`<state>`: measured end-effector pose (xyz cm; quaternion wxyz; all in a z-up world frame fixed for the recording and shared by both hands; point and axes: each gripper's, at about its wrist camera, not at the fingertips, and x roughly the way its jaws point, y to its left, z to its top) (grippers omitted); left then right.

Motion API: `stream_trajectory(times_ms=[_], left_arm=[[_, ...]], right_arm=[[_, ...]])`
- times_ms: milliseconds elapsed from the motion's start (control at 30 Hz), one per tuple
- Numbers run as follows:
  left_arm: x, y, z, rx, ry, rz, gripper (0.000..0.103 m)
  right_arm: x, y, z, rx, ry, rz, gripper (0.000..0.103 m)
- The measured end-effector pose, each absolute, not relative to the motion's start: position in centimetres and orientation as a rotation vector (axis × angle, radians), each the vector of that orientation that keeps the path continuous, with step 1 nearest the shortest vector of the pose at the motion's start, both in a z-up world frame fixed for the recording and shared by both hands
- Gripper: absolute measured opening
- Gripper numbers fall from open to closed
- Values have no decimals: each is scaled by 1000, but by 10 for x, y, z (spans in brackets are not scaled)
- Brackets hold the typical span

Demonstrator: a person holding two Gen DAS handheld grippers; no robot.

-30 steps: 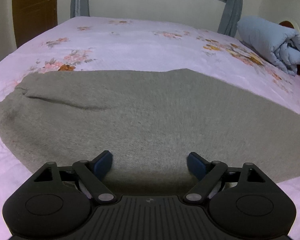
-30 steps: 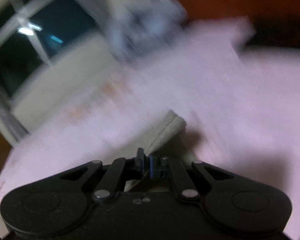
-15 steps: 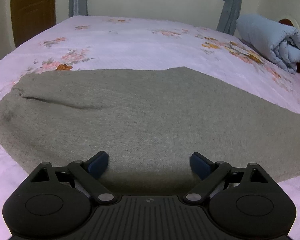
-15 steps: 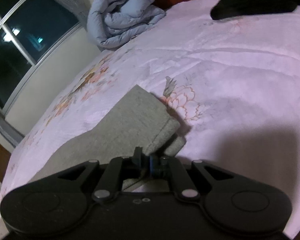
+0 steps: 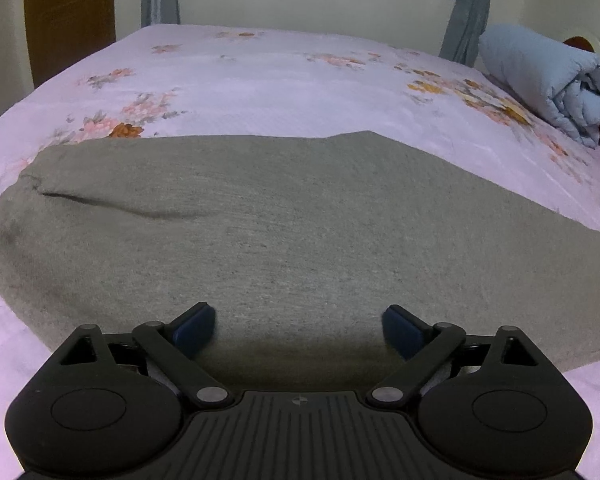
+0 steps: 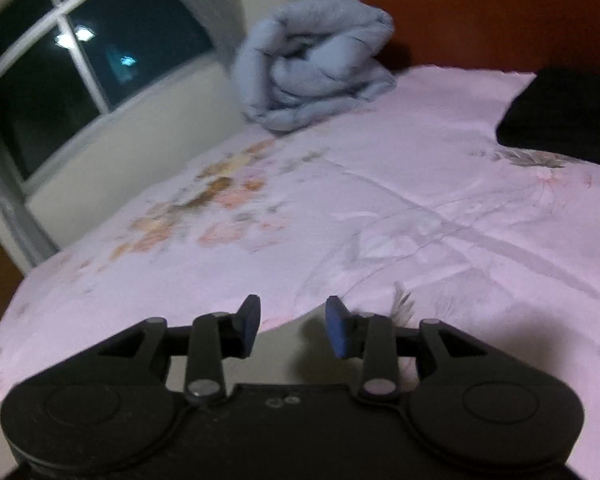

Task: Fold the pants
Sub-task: 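Open the right gripper and move it back over the folded sweatpants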

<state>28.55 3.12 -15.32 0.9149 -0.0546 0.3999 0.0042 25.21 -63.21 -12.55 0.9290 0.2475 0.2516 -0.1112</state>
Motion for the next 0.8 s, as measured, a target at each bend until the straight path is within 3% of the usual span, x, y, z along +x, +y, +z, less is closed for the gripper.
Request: stream_trajectory(times_ms=[200, 267, 333, 533, 633, 700, 800], left_arm=[[288, 28, -154, -96, 830, 20, 93], [289, 27, -154, -98, 830, 22, 93], [289, 27, -154, -94, 832, 21, 93], [289, 27, -155, -94, 830, 23, 93], [288, 27, -155, -94, 829, 22, 93], [288, 27, -155, -101, 829, 19, 93], [288, 28, -155, -105, 828, 12, 93]], right_arm=[[282, -644, -148, 540, 705, -169, 26], [273, -637, -141, 518, 622, -106, 3], [265, -619, -128, 401, 554, -22, 0], [246, -573, -99, -6, 401, 111, 0], [272, -610, -129, 108, 591, -5, 1], [283, -632, -160, 212, 788, -91, 10], [252, -650, -158, 288, 671, -259, 17]])
